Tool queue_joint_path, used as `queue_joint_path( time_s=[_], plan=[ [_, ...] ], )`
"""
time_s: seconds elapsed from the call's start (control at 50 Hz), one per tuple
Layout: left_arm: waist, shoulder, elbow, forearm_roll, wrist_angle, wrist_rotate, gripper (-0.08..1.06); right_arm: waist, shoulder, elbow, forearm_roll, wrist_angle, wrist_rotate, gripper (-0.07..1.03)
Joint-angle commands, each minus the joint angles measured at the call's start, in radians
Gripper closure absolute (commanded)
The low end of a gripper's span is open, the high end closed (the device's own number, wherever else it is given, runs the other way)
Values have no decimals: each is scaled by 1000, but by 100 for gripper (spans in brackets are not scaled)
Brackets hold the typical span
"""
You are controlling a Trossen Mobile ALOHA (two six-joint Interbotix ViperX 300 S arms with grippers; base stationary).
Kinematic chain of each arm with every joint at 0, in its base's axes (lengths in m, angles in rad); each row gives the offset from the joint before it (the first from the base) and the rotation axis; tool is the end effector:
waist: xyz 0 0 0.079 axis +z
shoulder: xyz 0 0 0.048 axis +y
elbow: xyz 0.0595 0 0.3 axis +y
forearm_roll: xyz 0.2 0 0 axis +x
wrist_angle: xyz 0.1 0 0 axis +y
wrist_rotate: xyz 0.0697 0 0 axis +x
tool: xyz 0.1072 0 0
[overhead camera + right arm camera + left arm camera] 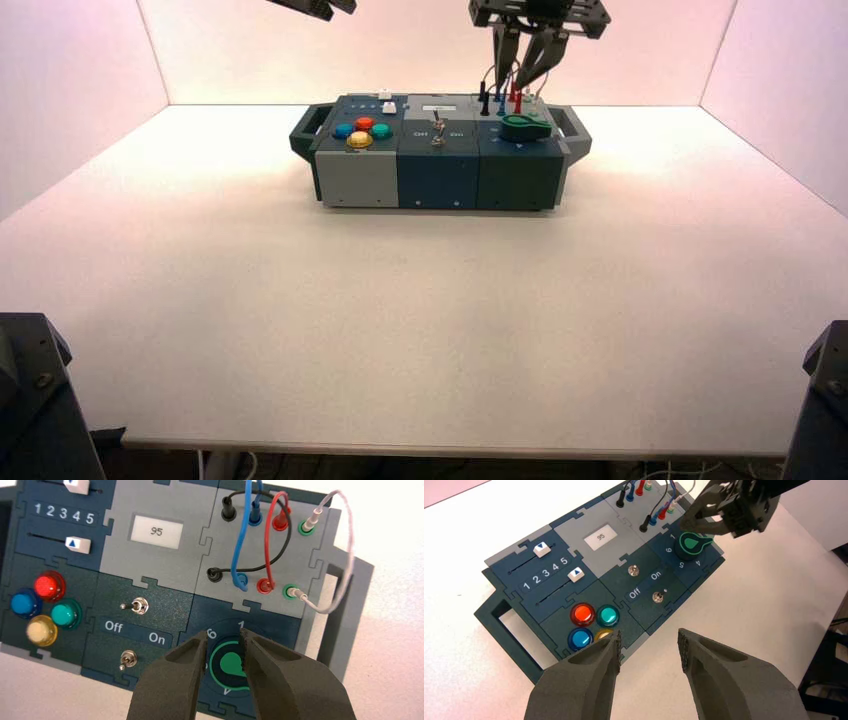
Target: Pull the blue wire.
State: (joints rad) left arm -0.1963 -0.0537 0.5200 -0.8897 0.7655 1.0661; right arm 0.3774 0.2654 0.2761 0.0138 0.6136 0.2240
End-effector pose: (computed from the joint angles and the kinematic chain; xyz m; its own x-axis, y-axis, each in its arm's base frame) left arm 0.3644 -0.1696 0.1686 0.3343 -0.6153 -0.7139 0.6960 0.6719 -0.2533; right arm 0.4314 0.1725 0.0844 0.3725 0.1562 -0.9148 -0.1630 0.9814 0.1012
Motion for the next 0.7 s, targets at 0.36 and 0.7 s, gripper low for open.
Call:
queue_joint_path(
  time_s=[0.36,0.7],
  plan=[
    [-3,-17,-12,-17,-3,6,36,-14,32,-72,-49,-40,9,60],
    [-3,-21,-12,-17,-6,11,36,-15,77,-123,-64,-41,9,60]
  ],
)
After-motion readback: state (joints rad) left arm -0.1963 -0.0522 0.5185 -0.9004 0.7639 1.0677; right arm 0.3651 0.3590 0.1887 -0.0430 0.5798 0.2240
